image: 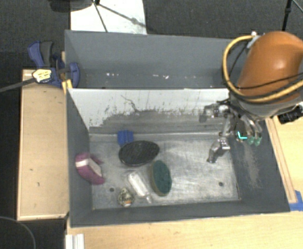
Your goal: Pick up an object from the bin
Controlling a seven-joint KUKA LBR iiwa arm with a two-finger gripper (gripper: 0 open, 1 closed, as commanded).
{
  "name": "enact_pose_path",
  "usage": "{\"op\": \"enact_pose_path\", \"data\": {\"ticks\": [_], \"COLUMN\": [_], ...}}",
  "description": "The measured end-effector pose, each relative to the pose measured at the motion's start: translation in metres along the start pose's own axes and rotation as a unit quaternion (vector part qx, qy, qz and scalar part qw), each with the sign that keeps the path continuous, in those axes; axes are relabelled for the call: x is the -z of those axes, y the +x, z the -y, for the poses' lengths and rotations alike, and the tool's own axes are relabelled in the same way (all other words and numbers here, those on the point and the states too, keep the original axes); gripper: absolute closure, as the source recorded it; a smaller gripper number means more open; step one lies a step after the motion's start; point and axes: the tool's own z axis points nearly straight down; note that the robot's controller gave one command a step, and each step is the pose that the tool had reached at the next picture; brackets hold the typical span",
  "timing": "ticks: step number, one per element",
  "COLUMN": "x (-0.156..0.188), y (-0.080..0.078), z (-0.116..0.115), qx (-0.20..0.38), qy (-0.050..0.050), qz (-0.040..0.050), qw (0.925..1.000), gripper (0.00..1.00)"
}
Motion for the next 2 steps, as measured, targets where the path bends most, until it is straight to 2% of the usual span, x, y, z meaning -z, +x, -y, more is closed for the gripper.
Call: {"op": "enact_pose_path", "data": {"ticks": [1,2], "x": [-0.133,-0.171], "y": [0.017,0.024], "z": [-0.048,-0.110], "qx": [0.039,0.087], "qy": [0.000,0.000], "qz": [-0.0006,0.0022], "qw": [0.9992,0.9962], "gripper": [0.00,0.00]}}
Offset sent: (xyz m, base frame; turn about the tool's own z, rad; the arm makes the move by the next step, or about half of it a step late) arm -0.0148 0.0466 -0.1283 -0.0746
